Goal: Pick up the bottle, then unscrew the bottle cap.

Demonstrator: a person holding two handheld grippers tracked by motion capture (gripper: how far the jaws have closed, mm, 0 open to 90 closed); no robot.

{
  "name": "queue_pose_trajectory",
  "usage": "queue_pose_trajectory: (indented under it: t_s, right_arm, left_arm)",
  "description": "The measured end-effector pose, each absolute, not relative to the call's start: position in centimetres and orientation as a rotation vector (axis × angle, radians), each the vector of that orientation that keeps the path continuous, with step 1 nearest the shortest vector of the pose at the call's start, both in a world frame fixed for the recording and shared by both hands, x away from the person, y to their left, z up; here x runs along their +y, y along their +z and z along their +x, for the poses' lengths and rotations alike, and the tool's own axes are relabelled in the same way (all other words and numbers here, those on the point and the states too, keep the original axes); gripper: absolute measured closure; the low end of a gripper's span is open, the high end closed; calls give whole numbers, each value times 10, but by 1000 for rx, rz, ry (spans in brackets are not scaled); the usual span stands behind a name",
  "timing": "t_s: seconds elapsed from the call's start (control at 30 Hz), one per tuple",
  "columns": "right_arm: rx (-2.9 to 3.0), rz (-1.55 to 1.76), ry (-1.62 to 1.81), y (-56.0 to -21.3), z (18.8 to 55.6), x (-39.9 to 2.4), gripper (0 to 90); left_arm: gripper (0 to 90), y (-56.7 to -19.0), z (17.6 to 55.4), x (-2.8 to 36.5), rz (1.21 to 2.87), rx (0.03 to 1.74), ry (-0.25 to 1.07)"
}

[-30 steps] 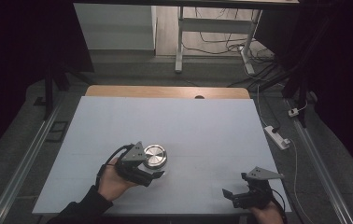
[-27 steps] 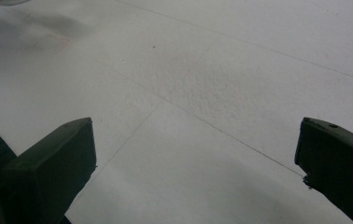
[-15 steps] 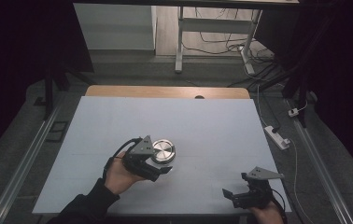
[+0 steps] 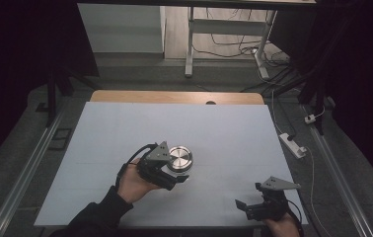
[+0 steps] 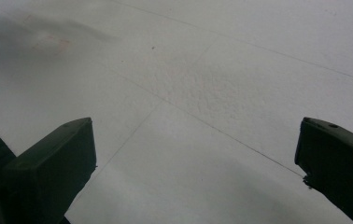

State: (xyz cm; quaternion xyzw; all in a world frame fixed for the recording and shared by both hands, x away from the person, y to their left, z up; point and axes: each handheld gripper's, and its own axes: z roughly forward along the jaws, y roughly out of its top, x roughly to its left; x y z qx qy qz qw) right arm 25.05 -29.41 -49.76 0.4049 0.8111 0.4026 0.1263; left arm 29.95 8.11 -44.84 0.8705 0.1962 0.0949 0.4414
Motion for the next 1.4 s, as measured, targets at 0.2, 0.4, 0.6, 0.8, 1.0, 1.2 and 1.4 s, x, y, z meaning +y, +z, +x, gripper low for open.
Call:
queue_pose_trajectory:
  t_s: [0.2, 0.4, 0.6, 0.8, 1.0, 1.2, 1.4]
  right_arm:
    - [2348, 1207, 1193, -497, 252, -296, 0]
    - [2355, 1176, 1188, -496, 251, -294, 0]
    - [2355, 1144, 1232, -493, 249, -289, 0]
    - [2344, 1108, 1284, -489, 249, -280, 0]
    - [2367, 1048, 1298, -484, 249, -267, 0]
    - [2408, 978, 1300, -479, 250, -255, 0]
    - [2402, 916, 1349, -471, 253, -245, 0]
  left_arm:
    - [156, -451, 301, 82, 2150, 507, 226]
    - [156, -452, 301, 80, 2146, 512, 220]
    - [156, -454, 301, 79, 2143, 514, 217]
    - [156, -454, 302, 80, 2135, 514, 203]
    - [156, -455, 301, 78, 2139, 507, 199]
    - [156, -456, 302, 77, 2146, 507, 196]
    - [156, -456, 302, 76, 2145, 500, 199]
